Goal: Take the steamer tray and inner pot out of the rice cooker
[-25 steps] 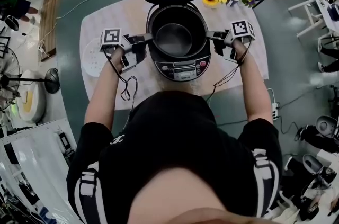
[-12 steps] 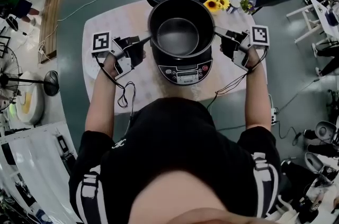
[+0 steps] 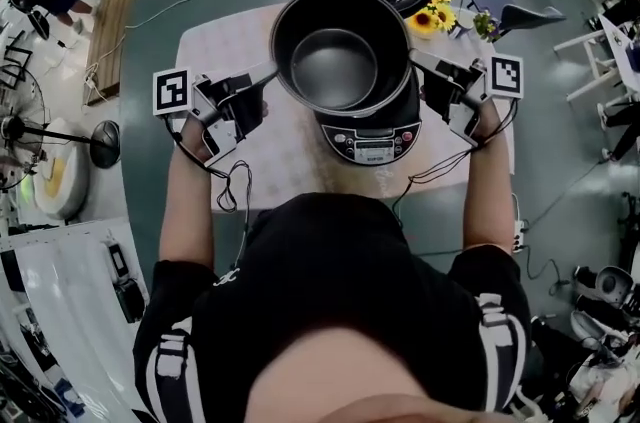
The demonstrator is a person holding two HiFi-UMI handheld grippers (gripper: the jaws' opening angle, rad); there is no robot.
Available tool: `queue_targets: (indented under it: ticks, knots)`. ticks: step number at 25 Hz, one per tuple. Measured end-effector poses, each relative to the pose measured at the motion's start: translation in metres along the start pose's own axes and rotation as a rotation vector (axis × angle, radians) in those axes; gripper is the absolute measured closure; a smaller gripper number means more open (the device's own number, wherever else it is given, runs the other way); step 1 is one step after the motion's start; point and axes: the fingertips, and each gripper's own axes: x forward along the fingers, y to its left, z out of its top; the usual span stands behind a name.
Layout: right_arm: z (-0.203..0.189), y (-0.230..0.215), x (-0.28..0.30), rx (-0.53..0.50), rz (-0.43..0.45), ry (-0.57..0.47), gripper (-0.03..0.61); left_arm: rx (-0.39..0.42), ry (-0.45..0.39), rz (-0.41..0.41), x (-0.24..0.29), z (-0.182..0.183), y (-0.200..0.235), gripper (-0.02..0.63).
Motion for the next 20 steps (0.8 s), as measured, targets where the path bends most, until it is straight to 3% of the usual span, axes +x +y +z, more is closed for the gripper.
queue_targets:
  ticks: [13,20]
  knots:
    - [-0.034,0.039,0.108,-0.037,0.084,0.145,0.554,0.061,-0.178,0.046,-0.115,0.017,-0.022,0.595]
    - [-0.074,0.037,0.167,-0.020,0.113,0.257,0.554,0.050,-0.271,0.093,-0.181,0.005,-0.002,0.595]
